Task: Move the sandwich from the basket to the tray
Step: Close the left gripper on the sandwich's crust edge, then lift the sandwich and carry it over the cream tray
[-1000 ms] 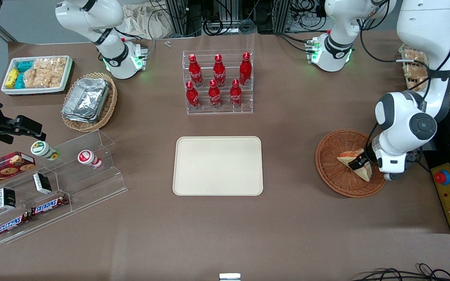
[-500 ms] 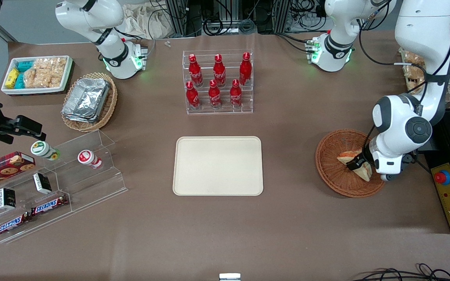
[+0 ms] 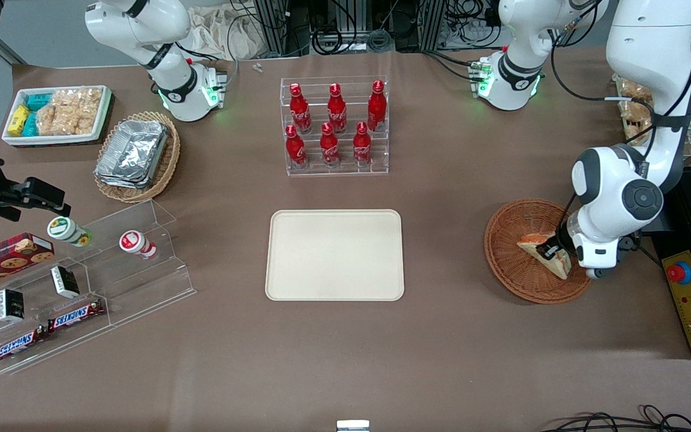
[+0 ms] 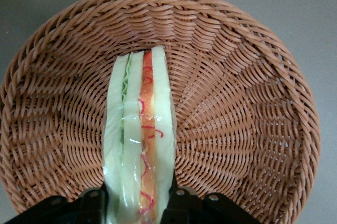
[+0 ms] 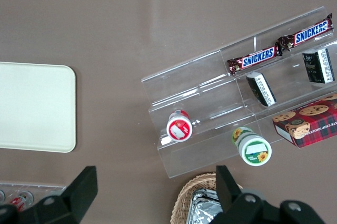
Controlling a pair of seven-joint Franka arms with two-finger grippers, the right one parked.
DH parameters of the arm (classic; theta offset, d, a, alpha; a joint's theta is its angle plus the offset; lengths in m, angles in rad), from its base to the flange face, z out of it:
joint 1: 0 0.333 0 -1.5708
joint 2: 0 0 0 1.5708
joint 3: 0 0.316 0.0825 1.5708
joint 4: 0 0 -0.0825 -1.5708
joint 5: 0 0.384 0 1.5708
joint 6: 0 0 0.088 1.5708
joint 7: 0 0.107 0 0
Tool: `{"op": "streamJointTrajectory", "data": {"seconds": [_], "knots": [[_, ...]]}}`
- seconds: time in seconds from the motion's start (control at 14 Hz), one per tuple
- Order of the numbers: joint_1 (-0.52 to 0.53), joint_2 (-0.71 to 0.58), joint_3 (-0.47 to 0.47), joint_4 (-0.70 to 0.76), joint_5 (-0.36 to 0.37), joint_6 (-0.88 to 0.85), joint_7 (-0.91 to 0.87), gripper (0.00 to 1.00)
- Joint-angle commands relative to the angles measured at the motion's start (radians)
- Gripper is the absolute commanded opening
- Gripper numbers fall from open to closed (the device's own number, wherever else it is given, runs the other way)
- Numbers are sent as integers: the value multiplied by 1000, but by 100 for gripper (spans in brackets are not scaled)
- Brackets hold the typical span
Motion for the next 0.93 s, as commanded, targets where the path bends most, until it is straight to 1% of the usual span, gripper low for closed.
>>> {"op": "streamJointTrajectory", "data": {"seconds": [0.0, 0.21, 0.36, 0.5, 0.64, 0.86], "knots": [[0, 0, -1, -17, 14, 37, -33, 0], [2, -4, -1, -15, 14, 37, -31, 0], [4, -39, -3, -13, 12, 11, -36, 0], [2, -121, -3, 6, 3, -117, -22, 0], [0, -170, -6, 72, -1, -280, -16, 0], [-12, -225, -15, 172, -4, -467, -11, 0]]}}
